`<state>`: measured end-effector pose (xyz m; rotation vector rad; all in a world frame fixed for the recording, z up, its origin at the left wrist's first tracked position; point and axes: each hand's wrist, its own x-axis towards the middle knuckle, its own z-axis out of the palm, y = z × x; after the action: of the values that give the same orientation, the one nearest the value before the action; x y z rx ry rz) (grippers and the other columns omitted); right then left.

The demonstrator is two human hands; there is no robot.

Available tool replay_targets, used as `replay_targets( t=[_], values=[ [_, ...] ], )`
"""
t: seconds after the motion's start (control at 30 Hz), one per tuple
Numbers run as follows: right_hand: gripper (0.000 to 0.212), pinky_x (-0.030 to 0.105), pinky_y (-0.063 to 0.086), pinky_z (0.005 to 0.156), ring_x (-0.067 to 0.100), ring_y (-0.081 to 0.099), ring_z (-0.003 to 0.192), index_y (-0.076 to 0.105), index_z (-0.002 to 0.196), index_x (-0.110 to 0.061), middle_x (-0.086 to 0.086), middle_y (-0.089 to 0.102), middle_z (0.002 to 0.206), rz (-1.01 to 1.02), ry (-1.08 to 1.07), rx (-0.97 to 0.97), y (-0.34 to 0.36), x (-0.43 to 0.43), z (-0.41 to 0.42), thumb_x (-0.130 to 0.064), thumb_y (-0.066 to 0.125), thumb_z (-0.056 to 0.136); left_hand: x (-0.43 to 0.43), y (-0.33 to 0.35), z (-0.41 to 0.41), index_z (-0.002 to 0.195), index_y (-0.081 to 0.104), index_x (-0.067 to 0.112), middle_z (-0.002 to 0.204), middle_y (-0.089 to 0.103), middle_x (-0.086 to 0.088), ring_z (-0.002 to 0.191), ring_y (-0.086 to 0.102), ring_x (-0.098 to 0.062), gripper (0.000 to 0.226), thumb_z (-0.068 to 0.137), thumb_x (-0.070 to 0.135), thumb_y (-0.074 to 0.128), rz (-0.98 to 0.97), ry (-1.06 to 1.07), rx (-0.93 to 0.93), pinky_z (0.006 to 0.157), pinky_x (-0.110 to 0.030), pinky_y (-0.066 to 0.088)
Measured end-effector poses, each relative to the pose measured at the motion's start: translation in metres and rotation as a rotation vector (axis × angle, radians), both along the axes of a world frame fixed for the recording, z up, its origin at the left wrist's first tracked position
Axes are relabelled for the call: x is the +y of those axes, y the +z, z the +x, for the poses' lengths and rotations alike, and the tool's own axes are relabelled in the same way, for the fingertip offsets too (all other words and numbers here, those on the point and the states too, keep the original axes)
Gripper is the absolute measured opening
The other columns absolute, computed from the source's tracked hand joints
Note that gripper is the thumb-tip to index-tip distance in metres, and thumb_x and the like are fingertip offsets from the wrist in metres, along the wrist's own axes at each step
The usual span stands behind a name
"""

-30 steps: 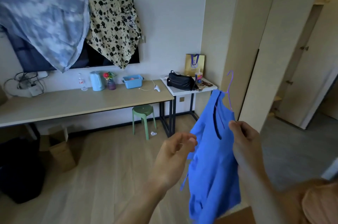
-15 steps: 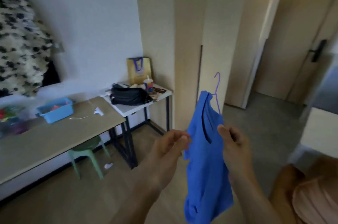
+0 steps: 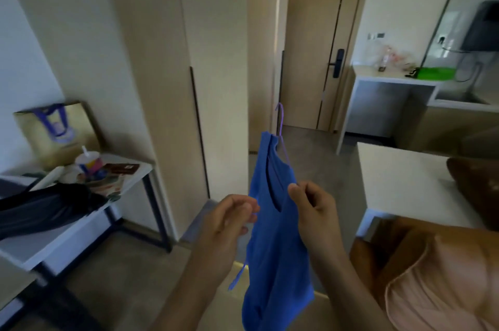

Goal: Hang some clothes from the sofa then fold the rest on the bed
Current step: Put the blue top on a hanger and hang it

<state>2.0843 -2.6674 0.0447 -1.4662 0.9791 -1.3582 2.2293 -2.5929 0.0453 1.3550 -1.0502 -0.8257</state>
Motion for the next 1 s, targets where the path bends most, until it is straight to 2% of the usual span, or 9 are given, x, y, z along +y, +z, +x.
replay_targets(
  t=[0.13, 0.27, 0.4, 0.5, 0.7, 0.77, 0.83, 0.9, 1.0],
  values=[
    [0.042, 0.018, 0.028, 0.045, 0.01, 0.03, 0.051, 0.041, 0.07, 0.006, 0.004, 0.033, 0.058, 0.009, -0.028, 0.03, 0.011, -0.09, 0.008, -0.018, 0.057, 0.101, -0.101, 0.008, 0.015, 0.101, 0.07, 0.013, 0.096, 0.075, 0.007, 0.093, 0.07, -0.01, 0.016, 0.101, 0.022, 0.056, -0.036, -0.033, 0.011, 0.09, -0.035, 0.054],
    [0.037, 0.018, 0.027, 0.044, 0.008, 0.026, 0.049, 0.045, 0.069, -0.004, -0.002, 0.031, 0.056, 0.04, -0.058, 0.047, 0.026, -0.191, 0.018, -0.019, 0.057, 0.101, -0.2, 0.015, 0.032, 0.103, 0.069, 0.013, 0.098, 0.075, 0.005, 0.093, 0.069, -0.01, 0.019, 0.102, 0.019, 0.052, -0.03, -0.074, 0.014, 0.09, -0.037, 0.053],
    [0.041, 0.019, 0.027, 0.044, 0.011, 0.027, 0.051, 0.043, 0.073, 0.008, 0.006, 0.033, 0.06, 0.037, -0.102, 0.074, 0.028, -0.288, 0.025, -0.019, 0.057, 0.1, -0.295, 0.014, 0.043, 0.105, 0.07, 0.014, 0.1, 0.075, 0.006, 0.094, 0.069, -0.01, 0.021, 0.103, 0.027, 0.053, -0.029, -0.108, 0.022, 0.091, -0.037, 0.054],
    [0.038, 0.018, 0.03, 0.043, 0.011, 0.031, 0.05, 0.047, 0.075, 0.01, 0.006, 0.038, 0.06, 0.04, -0.128, 0.081, 0.025, -0.37, 0.029, -0.018, 0.058, 0.1, -0.378, 0.011, 0.048, 0.105, 0.07, 0.014, 0.1, 0.075, 0.003, 0.095, 0.07, -0.012, 0.03, 0.093, 0.038, 0.056, -0.036, -0.135, 0.04, 0.09, -0.037, 0.054],
    [0.037, 0.018, 0.03, 0.044, 0.009, 0.031, 0.049, 0.047, 0.074, 0.01, 0.003, 0.036, 0.059, 0.06, -0.129, 0.1, 0.02, -0.524, 0.042, -0.015, 0.058, 0.099, -0.549, 0.01, 0.063, 0.101, 0.071, 0.015, 0.099, 0.075, 0.003, 0.093, 0.07, -0.013, 0.035, 0.085, 0.041, 0.053, -0.059, -0.177, 0.052, 0.084, -0.032, 0.051],
    [0.037, 0.019, 0.03, 0.046, 0.016, 0.031, 0.054, 0.045, 0.073, 0.009, 0.005, 0.036, 0.061, 0.068, -0.104, 0.115, 0.019, -0.579, 0.045, -0.015, 0.058, 0.099, -0.607, 0.014, 0.071, 0.101, 0.071, 0.015, 0.099, 0.075, 0.002, 0.093, 0.07, -0.013, 0.035, 0.084, 0.041, 0.053, -0.053, -0.163, 0.06, 0.084, -0.033, 0.051],
    [0.038, 0.021, 0.031, 0.049, 0.021, 0.031, 0.059, 0.044, 0.072, 0.008, 0.006, 0.036, 0.062, 0.068, -0.085, 0.105, 0.021, -0.629, 0.05, -0.015, 0.058, 0.099, -0.657, 0.019, 0.078, 0.103, 0.07, 0.015, 0.1, 0.075, 0.002, 0.095, 0.069, -0.013, 0.025, 0.094, 0.035, 0.058, -0.045, -0.16, 0.072, 0.085, -0.033, 0.051],
    [0.038, 0.022, 0.033, 0.051, 0.021, 0.033, 0.06, 0.045, 0.072, 0.008, 0.007, 0.038, 0.063, 0.065, -0.06, 0.114, 0.025, -0.677, 0.057, -0.016, 0.057, 0.099, -0.703, 0.022, 0.084, 0.104, 0.07, 0.015, 0.101, 0.075, 0.002, 0.096, 0.069, -0.013, 0.018, 0.102, 0.024, 0.055, -0.039, -0.144, 0.07, 0.085, -0.031, 0.051],
    [0.035, 0.019, 0.034, 0.051, 0.018, 0.034, 0.058, 0.049, 0.069, -0.002, 0.005, 0.039, 0.062, 0.064, -0.03, 0.121, 0.031, -0.753, 0.07, -0.017, 0.058, 0.099, -0.77, 0.024, 0.09, 0.105, 0.07, 0.016, 0.099, 0.075, 0.005, 0.096, 0.069, -0.012, 0.02, 0.101, 0.022, 0.051, -0.019, -0.107, 0.077, 0.085, -0.028, 0.051]
  ],
)
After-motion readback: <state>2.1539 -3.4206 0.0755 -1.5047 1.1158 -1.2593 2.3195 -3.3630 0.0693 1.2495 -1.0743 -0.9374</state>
